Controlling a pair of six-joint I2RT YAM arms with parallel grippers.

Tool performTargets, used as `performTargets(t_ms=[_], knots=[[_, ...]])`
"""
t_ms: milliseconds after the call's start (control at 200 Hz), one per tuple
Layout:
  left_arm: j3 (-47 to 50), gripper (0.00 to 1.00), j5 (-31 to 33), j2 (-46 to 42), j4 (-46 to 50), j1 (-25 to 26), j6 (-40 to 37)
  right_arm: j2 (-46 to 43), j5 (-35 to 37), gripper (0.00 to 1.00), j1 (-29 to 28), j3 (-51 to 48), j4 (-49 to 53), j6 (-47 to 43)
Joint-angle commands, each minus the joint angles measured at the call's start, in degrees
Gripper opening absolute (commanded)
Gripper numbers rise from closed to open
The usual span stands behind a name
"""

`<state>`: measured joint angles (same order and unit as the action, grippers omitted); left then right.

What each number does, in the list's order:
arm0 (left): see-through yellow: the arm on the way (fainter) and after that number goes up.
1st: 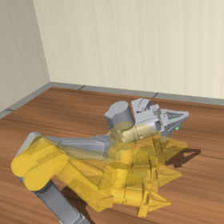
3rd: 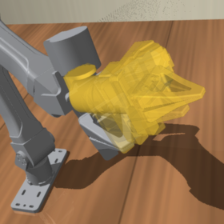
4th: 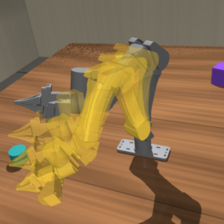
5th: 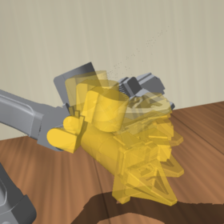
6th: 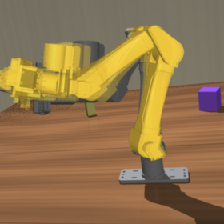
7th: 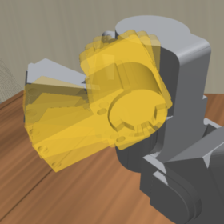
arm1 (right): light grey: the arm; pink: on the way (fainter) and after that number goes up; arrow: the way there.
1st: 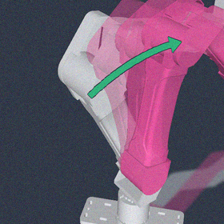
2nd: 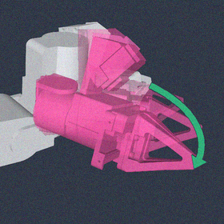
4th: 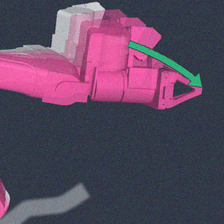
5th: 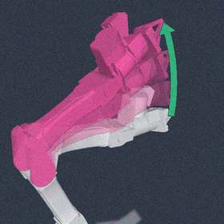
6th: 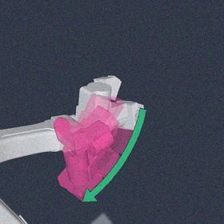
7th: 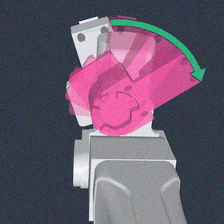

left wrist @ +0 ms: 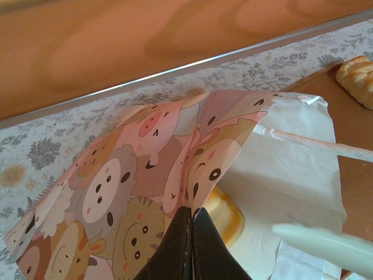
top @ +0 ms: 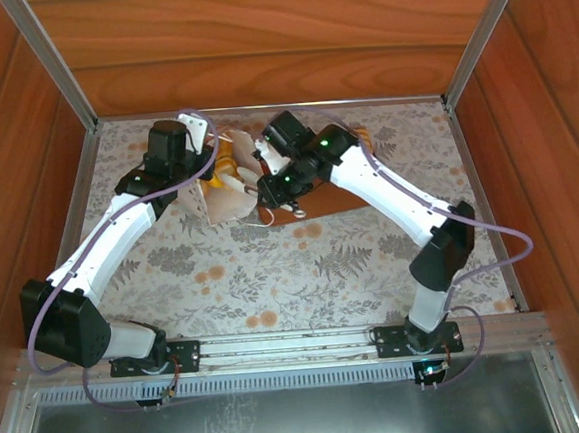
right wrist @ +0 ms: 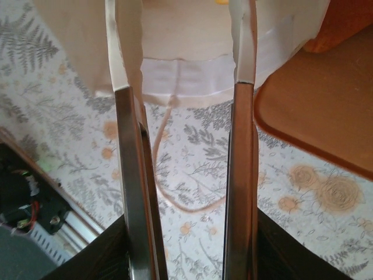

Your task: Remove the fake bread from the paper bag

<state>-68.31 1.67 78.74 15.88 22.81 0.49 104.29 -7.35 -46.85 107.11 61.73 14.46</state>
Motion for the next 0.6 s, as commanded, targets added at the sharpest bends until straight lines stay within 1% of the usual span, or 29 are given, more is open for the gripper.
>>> performTargets(t_ms=[0,90,335,595], knots=[[-0.51,0.00,-0.43,-1.40,-0.06,0.29,0.57,2.79,3.65,0.48,-0.08,5.02,3.67,-1.10],[-0.51,0.00,-0.58,-1.40,-0.06,0.28,0.40,5.52,5.79,0.48,-0.08,8.00,5.35,-1.10],[-0.13,0.00,-0.62,-1.84,-0.06,0.32,0.35,9.90,7.49,0.48,0.09,11.59,6.13,-1.54],[0.32,0.00,-1.63,-2.00,-0.32,0.27,0.01,12.21,5.23,0.48,0.35,13.47,5.02,-2.84]])
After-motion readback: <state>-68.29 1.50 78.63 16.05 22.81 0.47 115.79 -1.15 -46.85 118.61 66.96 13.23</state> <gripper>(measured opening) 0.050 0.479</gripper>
